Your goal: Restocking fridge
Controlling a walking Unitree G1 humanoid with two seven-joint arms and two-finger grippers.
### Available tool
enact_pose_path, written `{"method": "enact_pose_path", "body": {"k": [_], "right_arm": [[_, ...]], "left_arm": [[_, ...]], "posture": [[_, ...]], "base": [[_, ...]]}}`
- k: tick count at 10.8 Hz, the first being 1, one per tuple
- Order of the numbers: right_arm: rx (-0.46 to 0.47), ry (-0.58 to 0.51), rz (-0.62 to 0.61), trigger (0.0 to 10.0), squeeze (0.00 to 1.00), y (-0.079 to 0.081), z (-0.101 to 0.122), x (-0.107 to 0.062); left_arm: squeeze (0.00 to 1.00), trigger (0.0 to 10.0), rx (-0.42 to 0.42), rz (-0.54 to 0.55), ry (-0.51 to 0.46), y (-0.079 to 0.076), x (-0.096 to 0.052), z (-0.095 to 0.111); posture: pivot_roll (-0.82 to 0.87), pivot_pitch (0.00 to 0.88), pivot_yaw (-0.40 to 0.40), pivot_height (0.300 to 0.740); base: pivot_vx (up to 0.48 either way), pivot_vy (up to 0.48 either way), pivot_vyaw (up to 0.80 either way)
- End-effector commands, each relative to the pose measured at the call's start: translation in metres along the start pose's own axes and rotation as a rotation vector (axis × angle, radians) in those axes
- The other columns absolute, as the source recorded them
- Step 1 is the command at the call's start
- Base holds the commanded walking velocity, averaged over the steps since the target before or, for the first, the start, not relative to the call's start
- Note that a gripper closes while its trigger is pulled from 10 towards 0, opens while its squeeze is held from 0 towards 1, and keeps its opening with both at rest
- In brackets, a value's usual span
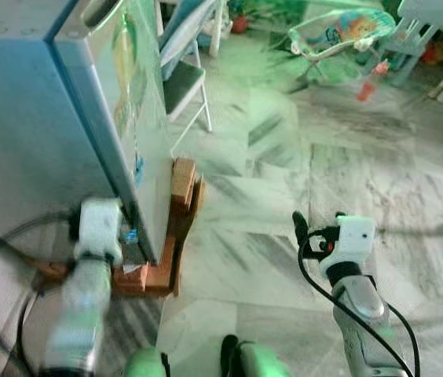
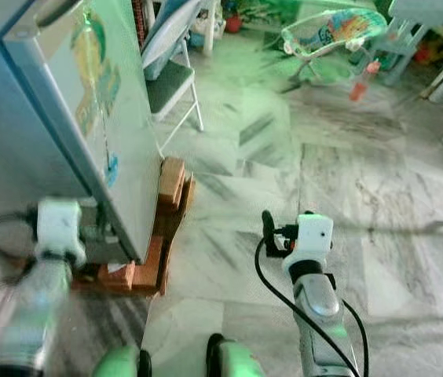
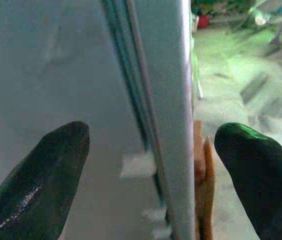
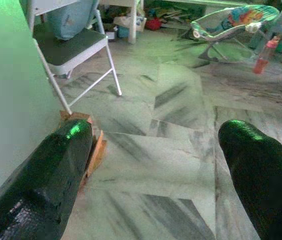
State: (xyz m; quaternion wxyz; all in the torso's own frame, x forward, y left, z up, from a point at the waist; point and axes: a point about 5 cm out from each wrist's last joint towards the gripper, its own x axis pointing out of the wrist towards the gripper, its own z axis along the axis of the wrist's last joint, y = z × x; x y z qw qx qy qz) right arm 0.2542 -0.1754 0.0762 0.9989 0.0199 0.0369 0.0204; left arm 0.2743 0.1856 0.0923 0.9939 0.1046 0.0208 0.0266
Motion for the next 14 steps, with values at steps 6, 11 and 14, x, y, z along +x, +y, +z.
{"method": "enact_pose_path", "body": {"k": [6,11,14], "right_arm": [[0.011,0.017,0.012,10.0,0.0,-0.002,0.001,-0.008],[0.002,0.042,-0.012,10.0,0.0,-0.005,-0.002,-0.015],[-0.052,0.067,-0.031,10.0,0.0,-0.005,-0.005,-0.016]], "left_arm": [[0.0,10.0,-0.02,-0.098,0.025,-0.019,0.014,-0.004],[0.0,10.0,0.024,-0.012,0.015,-0.009,0.038,0.001],[0.0,10.0,-0.05,-0.152,-0.016,-0.04,0.038,0.01]], "posture": [[0.12,0.159,-0.068,0.74],[0.1,0.157,-0.067,0.74],[0.1,0.158,-0.067,0.74]], "base": [[0.0,0.0,0.0],[0.0,0.0,0.0],[0.0,0.0,0.0]]}}
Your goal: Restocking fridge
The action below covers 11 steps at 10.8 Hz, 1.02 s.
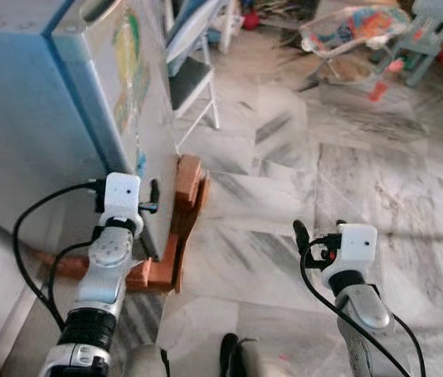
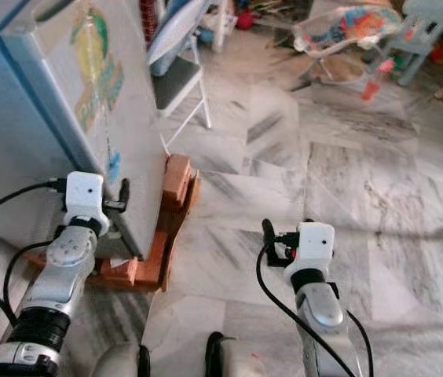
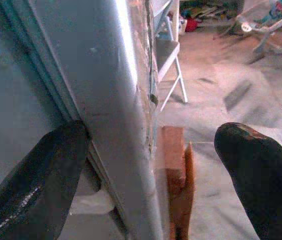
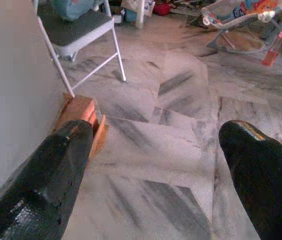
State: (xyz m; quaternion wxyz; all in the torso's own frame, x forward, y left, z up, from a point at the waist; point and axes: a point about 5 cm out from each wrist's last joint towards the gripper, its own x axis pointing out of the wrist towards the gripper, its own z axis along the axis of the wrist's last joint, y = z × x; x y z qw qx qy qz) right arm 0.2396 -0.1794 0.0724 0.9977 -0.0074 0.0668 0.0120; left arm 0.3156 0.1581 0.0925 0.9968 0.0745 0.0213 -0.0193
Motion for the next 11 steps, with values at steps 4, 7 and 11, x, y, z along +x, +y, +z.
{"method": "enact_pose_path", "body": {"k": [4,7,11], "right_arm": [[-0.071,0.173,0.203,10.0,0.0,0.006,-0.023,-0.02],[0.023,0.285,0.392,10.0,0.0,0.013,-0.039,-0.054],[-0.053,0.211,0.378,10.0,0.0,0.015,-0.029,-0.044]], "left_arm": [[0.0,10.0,-0.044,-0.294,-0.107,-0.09,0.028,0.047],[0.0,10.0,-0.101,-0.834,-0.238,-0.177,-0.013,0.095],[0.0,10.0,-0.112,-0.587,-0.168,-0.124,0.002,0.068]], "posture": [[0.1,0.149,-0.073,0.74],[0.08,0.15,-0.056,0.74],[0.1,0.144,-0.06,0.74]], "base": [[0.0,0.0,0.0],[0.0,0.0,0.0],[0.0,0.0,0.0]]}}
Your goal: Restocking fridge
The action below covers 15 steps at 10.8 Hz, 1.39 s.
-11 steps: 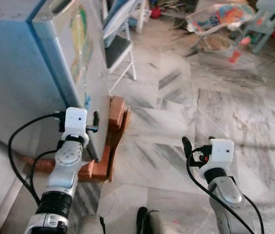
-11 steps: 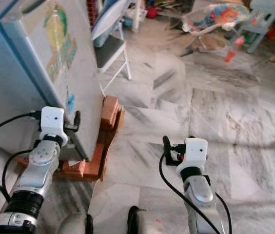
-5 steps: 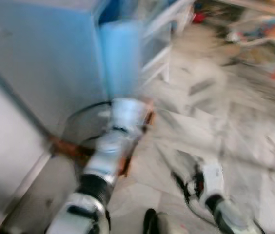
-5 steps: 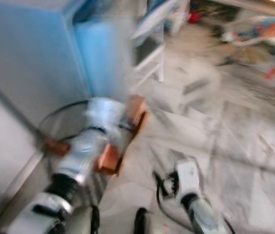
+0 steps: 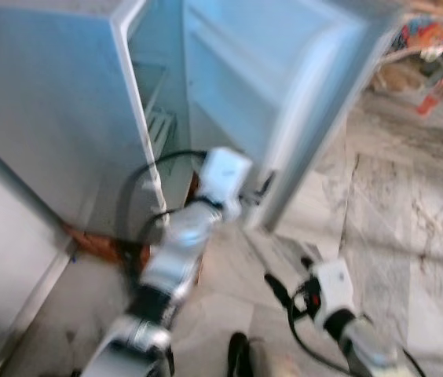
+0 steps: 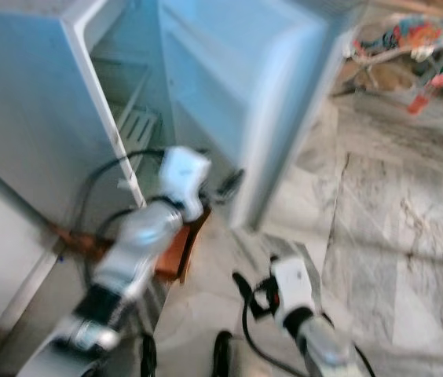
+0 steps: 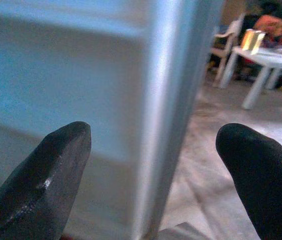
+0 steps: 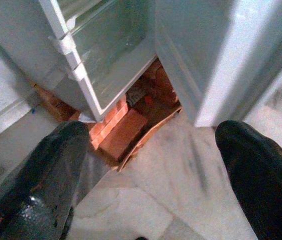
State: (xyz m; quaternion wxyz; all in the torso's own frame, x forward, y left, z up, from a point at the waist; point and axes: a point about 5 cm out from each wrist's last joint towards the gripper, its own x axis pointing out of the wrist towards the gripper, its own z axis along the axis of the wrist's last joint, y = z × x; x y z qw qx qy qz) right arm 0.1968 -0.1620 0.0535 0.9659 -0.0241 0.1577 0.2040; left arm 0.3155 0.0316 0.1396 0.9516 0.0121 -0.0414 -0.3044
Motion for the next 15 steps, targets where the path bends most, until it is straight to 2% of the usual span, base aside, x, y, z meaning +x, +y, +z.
{"method": "enact_pose_path", "body": {"k": [1,2,3,4,5,6,7,11,12,13,15], "right_arm": [[-0.018,0.001,-0.071,10.0,0.0,-0.01,0.001,0.001],[0.018,-0.032,-0.156,10.0,0.0,-0.019,0.007,0.005],[0.02,-0.04,-0.284,10.0,0.0,-0.031,0.013,0.008],[0.024,-0.08,-0.316,10.0,0.0,-0.036,0.018,0.007],[0.024,-0.1,-0.329,10.0,0.0,-0.039,0.022,0.007],[0.025,-0.144,-0.322,10.0,0.0,-0.041,0.03,0.009],[0.027,-0.137,-0.322,10.0,0.0,-0.041,0.03,0.01],[0.051,-0.151,-0.388,10.0,0.0,-0.042,0.031,0.015],[0.008,-0.15,-0.442,10.0,0.0,-0.044,0.034,0.018],[0.079,-0.185,-0.42,10.0,0.0,-0.039,0.037,0.025],[0.039,-0.232,-0.421,10.0,0.0,-0.036,0.055,0.039]], "left_arm": [[0.0,10.0,0.0,0.052,0.022,0.01,-0.01,-0.005],[0.0,10.0,-0.021,0.1,0.045,0.02,-0.023,-0.014],[0.0,10.0,-0.022,0.157,0.091,0.028,-0.047,-0.029],[0.0,10.0,-0.019,0.202,0.137,0.033,-0.063,-0.04],[0.0,10.0,0.012,0.225,0.153,0.038,-0.076,-0.041],[0.0,10.0,0.003,0.308,0.183,0.049,-0.092,-0.041],[0.0,10.0,-0.001,0.347,0.199,0.052,-0.1,-0.041],[0.0,10.0,-0.014,0.321,0.251,0.047,-0.112,-0.057],[0.0,10.0,-0.011,0.333,0.26,0.049,-0.112,-0.055],[0.0,10.0,-0.005,0.355,0.243,0.055,-0.106,-0.048],[0.0,10.0,0.016,0.337,0.224,0.059,-0.098,-0.044]], "posture": [[0.1,0.142,-0.059,0.74],[0.1,0.133,-0.055,0.74],[0.11,0.127,-0.053,0.74],[0.13,0.127,-0.052,0.74],[0.14,0.129,-0.055,0.74],[0.17,0.136,-0.046,0.74],[0.18,0.141,-0.045,0.74],[0.13,0.123,-0.056,0.74],[0.14,0.119,-0.052,0.74],[0.14,0.111,-0.035,0.74],[0.13,0.1,-0.02,0.74]], "base": [[0.0,0.0,0.0],[0.0,0.0,0.0],[0.0,-0.296,0.0],[0.0,-0.315,0.0],[0.0,-0.379,0.0],[0.0,-0.465,0.0],[0.0,-0.465,0.0],[0.0,-0.466,0.0],[0.0,-0.465,0.0],[0.0,-0.424,0.0],[0.356,-0.315,0.0]]}}
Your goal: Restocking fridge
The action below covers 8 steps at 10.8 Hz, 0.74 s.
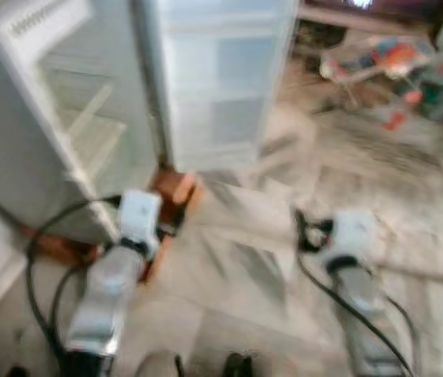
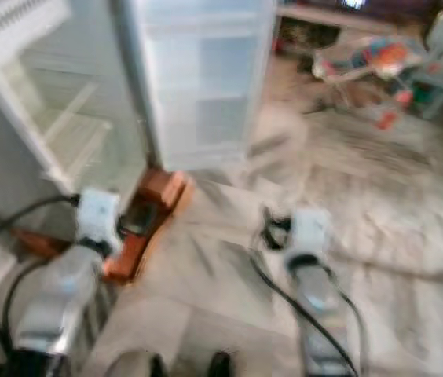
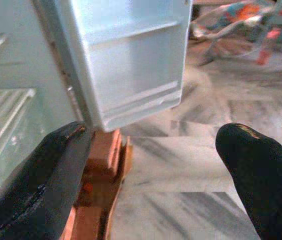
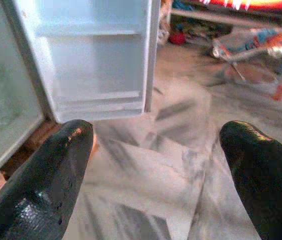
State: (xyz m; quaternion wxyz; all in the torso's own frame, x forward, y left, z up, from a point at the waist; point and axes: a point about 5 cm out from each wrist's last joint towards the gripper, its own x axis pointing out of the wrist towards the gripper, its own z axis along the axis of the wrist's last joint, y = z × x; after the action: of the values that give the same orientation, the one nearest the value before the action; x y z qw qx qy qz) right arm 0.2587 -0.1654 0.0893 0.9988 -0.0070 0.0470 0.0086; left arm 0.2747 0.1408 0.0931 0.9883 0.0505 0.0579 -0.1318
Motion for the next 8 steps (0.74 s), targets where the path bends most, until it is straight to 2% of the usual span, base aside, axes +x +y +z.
{"method": "enact_pose_path", "body": {"k": [1,2,4,6,8], "right_arm": [[-0.033,-0.041,-0.029,10.0,0.0,-0.008,0.008,0.004],[-0.028,-0.04,-0.018,10.0,0.0,-0.007,0.008,0.004],[0.003,-0.051,-0.027,10.0,0.0,-0.007,0.009,0.002],[0.002,-0.056,-0.035,10.0,0.0,-0.009,0.009,0.002],[0.004,-0.065,-0.032,10.0,0.0,-0.012,0.011,0.002]], "left_arm": [[0.0,10.0,-0.013,-0.019,0.003,-0.006,0.001,0.0],[0.0,10.0,-0.021,-0.027,0.011,-0.01,0.001,-0.002],[0.0,10.0,-0.039,-0.051,0.02,-0.019,0.0,-0.005],[0.0,10.0,-0.038,-0.059,0.018,-0.022,0.0,-0.005],[0.0,10.0,-0.018,-0.062,0.016,-0.017,0.0,-0.001]], "posture": [[0.12,0.101,-0.019,0.74],[0.12,0.103,-0.022,0.74],[0.11,0.112,-0.018,0.74],[0.11,0.115,-0.019,0.74],[0.11,0.125,-0.021,0.74]], "base": [[0.412,-0.24,0.0],[0.416,0.0,0.0],[0.442,0.0,-0.8],[0.45,0.0,-0.8],[0.454,0.0,-0.8]]}}
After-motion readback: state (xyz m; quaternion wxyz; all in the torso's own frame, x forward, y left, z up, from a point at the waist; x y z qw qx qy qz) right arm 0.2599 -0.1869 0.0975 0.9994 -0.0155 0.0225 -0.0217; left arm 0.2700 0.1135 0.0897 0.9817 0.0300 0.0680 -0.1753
